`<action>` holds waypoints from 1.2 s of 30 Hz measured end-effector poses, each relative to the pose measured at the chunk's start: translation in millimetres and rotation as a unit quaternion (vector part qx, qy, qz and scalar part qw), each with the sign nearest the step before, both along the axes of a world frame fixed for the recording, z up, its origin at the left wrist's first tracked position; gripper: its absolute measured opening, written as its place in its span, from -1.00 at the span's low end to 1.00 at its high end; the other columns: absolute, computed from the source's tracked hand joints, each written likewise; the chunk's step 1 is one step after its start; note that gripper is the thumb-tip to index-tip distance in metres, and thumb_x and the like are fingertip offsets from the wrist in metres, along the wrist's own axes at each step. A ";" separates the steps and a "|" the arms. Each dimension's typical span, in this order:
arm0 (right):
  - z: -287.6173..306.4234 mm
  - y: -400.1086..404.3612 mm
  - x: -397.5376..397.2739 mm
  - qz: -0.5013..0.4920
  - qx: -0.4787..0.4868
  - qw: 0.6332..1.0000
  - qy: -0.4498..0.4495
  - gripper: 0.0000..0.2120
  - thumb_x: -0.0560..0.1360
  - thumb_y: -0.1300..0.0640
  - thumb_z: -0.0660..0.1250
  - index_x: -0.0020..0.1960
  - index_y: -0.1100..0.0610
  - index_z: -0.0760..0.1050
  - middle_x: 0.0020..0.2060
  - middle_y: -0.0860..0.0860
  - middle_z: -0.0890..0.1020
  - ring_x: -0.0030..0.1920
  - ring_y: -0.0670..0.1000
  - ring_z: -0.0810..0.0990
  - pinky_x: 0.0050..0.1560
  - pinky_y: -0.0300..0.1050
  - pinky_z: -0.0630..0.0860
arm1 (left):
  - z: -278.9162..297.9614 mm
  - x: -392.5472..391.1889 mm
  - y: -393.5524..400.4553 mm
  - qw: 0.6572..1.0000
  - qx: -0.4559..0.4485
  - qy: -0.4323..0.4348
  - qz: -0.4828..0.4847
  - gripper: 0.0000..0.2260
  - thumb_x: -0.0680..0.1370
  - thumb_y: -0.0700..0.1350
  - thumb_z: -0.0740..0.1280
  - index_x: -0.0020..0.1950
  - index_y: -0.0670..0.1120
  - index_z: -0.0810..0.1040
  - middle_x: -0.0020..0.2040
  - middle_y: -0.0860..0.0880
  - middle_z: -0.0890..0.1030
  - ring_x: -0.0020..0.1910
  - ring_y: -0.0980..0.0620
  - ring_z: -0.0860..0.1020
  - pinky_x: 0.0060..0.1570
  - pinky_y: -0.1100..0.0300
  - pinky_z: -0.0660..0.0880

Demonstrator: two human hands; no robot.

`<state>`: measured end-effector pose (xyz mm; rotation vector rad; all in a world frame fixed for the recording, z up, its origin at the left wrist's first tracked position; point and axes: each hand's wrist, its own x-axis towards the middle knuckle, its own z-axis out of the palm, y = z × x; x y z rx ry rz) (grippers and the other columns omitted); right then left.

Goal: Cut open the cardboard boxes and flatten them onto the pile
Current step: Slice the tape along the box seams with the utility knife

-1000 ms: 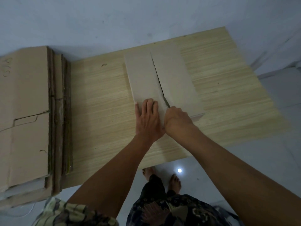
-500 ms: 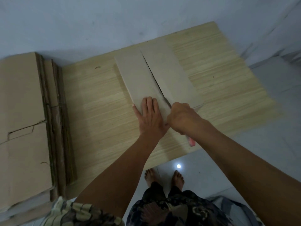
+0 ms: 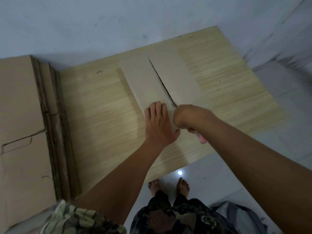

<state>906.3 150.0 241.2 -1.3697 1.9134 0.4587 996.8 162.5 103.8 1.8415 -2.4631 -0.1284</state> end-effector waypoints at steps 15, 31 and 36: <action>-3.2 5.4 -10.3 0.045 0.064 0.996 0.051 -0.67 0.60 0.33 0.24 -0.34 0.21 0.39 -0.63 0.04 0.48 -0.45 0.00 0.45 -0.39 -0.17 0.43 | -1.5 0.0 -2.3 1.000 0.007 0.026 0.004 -0.09 0.31 0.40 0.33 0.39 -0.27 0.37 0.35 -0.22 0.39 0.36 -0.25 0.35 0.43 -0.14 0.19; -16.1 31.1 -1.7 -0.040 -0.049 0.998 0.019 -0.76 0.56 0.34 0.26 0.21 0.31 0.53 0.15 0.21 0.61 0.15 0.21 0.64 0.03 -0.04 0.56 | 6.3 -5.0 -6.7 0.998 0.036 0.039 0.014 -0.10 0.43 0.38 -0.15 0.45 -0.29 0.32 0.42 -0.25 0.35 0.42 -0.26 0.30 0.47 -0.15 0.14; -15.1 46.0 -3.6 -0.023 -0.071 0.997 0.025 -0.69 0.62 0.27 0.19 0.34 0.30 0.37 0.30 0.21 0.47 0.30 0.22 0.51 0.20 -0.01 0.45 | 0.8 -5.9 -6.3 0.999 0.036 0.008 0.015 -0.12 0.43 0.45 0.06 0.42 -0.27 0.33 0.37 -0.22 0.37 0.38 -0.24 0.33 0.44 -0.15 0.20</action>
